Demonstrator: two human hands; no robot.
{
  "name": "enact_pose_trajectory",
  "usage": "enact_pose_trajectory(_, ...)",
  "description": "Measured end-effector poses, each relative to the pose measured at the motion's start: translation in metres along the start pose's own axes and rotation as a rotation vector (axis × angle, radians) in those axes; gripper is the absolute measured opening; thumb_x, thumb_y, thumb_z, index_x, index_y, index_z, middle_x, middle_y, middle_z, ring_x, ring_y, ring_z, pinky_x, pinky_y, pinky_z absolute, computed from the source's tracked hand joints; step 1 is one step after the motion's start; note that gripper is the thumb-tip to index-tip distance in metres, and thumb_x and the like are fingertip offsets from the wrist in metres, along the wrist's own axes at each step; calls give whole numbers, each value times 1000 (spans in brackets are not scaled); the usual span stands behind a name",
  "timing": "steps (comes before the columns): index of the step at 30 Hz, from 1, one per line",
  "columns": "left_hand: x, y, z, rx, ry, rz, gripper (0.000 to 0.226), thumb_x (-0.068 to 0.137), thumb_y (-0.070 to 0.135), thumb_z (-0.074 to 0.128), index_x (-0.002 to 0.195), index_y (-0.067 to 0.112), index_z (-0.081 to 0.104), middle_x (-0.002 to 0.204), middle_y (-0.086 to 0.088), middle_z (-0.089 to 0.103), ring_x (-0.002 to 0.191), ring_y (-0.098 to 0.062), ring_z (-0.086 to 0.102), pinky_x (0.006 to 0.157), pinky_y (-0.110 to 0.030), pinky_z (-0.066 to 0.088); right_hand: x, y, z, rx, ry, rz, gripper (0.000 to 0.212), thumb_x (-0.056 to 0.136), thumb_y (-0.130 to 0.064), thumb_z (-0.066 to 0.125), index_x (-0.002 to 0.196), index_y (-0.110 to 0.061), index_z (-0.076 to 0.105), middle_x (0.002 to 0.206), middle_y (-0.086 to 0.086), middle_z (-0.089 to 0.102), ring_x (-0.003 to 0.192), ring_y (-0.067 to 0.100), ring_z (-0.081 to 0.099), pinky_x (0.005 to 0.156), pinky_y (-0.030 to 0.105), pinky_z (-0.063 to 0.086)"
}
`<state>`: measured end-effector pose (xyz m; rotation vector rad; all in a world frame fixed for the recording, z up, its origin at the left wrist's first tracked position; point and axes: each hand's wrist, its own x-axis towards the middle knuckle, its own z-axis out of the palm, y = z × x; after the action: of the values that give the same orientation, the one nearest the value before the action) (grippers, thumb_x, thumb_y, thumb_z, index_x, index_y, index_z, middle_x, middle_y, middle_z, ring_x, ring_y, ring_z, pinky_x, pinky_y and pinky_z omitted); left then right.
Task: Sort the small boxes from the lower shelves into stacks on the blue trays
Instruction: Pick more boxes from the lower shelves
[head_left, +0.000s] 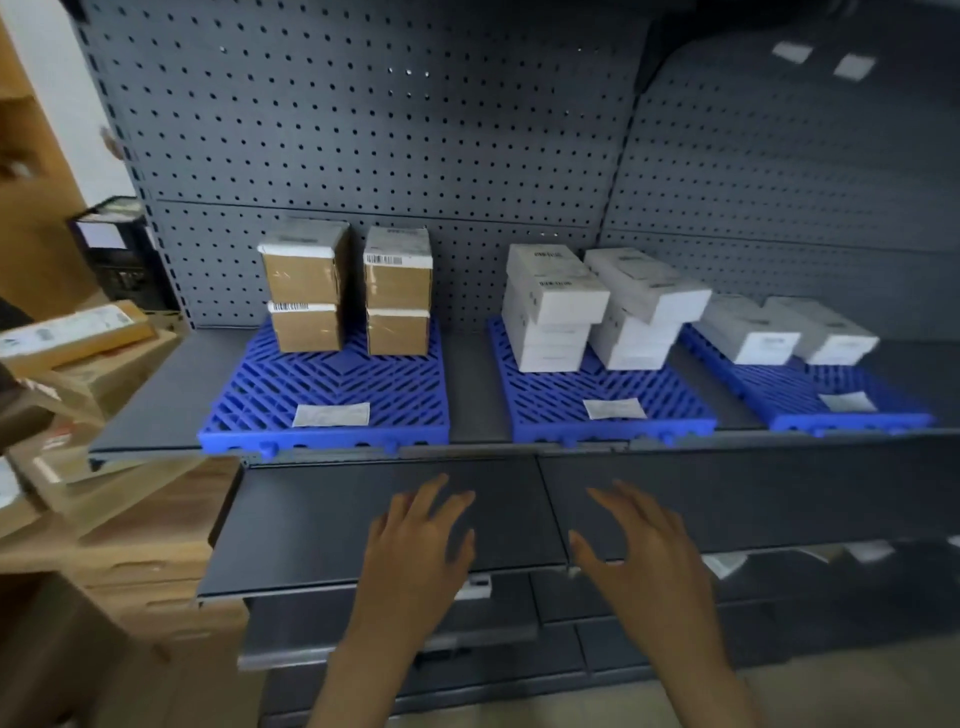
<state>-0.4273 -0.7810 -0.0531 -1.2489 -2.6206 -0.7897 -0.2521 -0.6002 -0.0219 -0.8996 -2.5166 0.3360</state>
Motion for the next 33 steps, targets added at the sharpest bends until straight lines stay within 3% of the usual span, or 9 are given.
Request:
enact_pose_trajectory(11,-50,68,47,-67,-139,13,43,98,40,59,141,39,56,154,10,44,138,-22,44,109,-43,42,-87,66,-1,-27,2,105,48,81,-49,74,127,-41,63,132,-14,59,115,21,59,84,41,58)
enact_pose_trajectory(15,-63,95,74,-42,-181,-15,41,96,37,63,137,38,59,151,10,48,135,-23,48,104,-46,45,-101,102,2,46,-26,100,50,82,-53,65,130,-44,57,131,-17,59,113,18,59,85,40,57)
enact_pose_trajectory(20,-90,108,114,16,-223,-108,42,92,34,66,133,38,61,142,9,55,127,-26,54,92,-46,50,-111,150,22,64,-134,80,50,84,-61,52,126,-37,65,129,-13,60,114,17,60,87,36,57)
enact_pose_trajectory(23,-101,116,134,57,-239,-157,41,92,33,64,133,38,60,140,11,55,125,-24,55,94,-45,50,-114,174,30,97,-155,66,49,83,-57,54,124,-34,68,126,-11,63,113,17,62,89,39,56)
enact_pose_trajectory(29,-113,127,172,105,-210,-247,36,85,29,75,120,37,67,127,6,65,109,-29,64,84,-46,55,-114,208,47,154,-239,92,51,81,-56,51,123,-33,69,124,-8,66,110,21,65,90,40,56)
enact_pose_trajectory(33,-120,117,200,163,-243,-245,38,86,30,74,123,34,67,130,4,64,112,-30,63,91,-48,54,-113,224,68,157,-293,108,46,81,-50,60,123,-32,69,123,-7,66,110,23,65,88,41,57)
